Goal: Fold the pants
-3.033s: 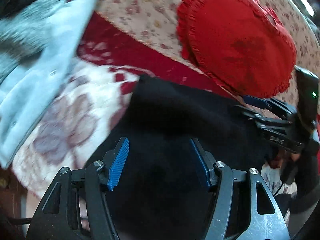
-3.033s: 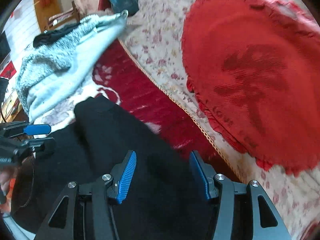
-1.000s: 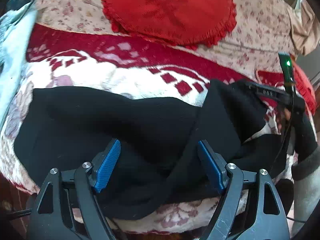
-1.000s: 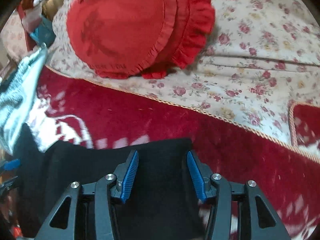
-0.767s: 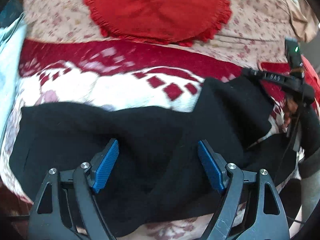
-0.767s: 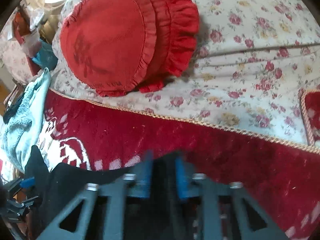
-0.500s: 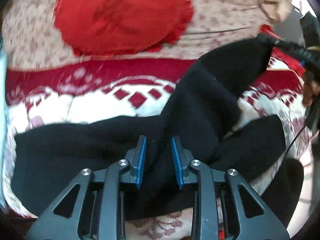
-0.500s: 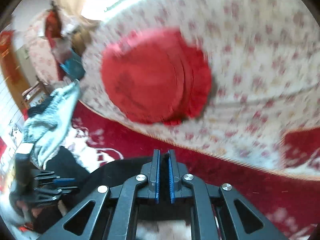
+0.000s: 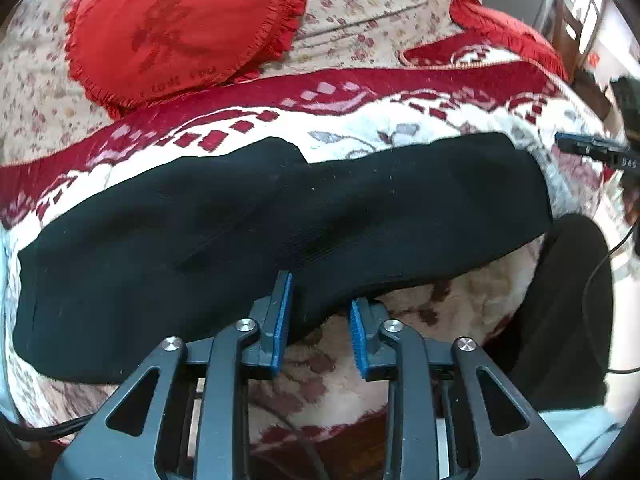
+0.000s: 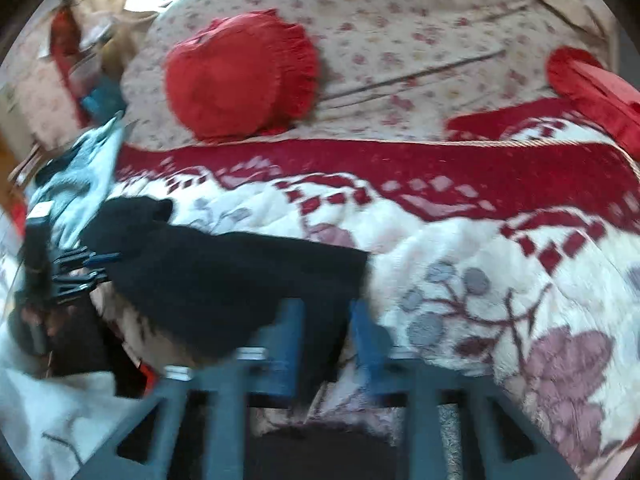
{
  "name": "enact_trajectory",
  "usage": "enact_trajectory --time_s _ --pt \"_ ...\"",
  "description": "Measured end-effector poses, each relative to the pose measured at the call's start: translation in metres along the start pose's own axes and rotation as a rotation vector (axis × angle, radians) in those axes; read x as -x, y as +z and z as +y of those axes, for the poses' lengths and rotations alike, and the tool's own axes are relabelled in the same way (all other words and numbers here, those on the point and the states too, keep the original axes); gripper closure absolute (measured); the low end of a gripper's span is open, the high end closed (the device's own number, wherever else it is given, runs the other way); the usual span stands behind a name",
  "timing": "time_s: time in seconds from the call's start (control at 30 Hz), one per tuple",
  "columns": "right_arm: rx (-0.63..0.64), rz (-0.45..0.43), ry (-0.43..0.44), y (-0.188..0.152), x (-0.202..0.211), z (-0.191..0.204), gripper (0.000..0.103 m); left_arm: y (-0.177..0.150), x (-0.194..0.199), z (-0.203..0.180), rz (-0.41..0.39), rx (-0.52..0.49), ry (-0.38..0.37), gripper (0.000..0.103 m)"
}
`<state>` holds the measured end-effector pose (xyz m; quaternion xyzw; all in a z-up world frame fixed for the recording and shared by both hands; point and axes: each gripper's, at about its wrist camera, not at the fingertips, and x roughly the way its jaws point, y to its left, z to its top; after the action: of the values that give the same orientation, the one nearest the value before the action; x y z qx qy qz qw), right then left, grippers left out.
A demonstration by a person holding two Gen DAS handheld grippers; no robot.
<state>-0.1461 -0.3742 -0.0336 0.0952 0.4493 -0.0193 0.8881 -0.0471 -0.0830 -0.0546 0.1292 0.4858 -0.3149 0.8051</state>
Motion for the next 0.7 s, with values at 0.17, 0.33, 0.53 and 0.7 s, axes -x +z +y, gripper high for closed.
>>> enact_trajectory --time_s 0.17,0.33,0.53,0.7 --pt "-0.121 -0.045 0.072 0.013 -0.01 -0.01 0.05 0.0 0.016 0.008 -0.02 0.032 0.002 0.062" --pt "-0.067 0.075 -0.021 0.012 -0.047 0.007 0.05 -0.001 0.022 0.014 -0.033 0.062 0.009 0.059" --pt "-0.106 0.121 -0.05 -0.002 -0.065 0.001 0.078 -0.001 0.037 0.023 -0.068 0.076 0.011 0.059" --pt "0.047 0.047 -0.128 0.014 -0.051 0.025 0.095 0.0 0.038 0.048 -0.068 0.157 0.047 0.059"
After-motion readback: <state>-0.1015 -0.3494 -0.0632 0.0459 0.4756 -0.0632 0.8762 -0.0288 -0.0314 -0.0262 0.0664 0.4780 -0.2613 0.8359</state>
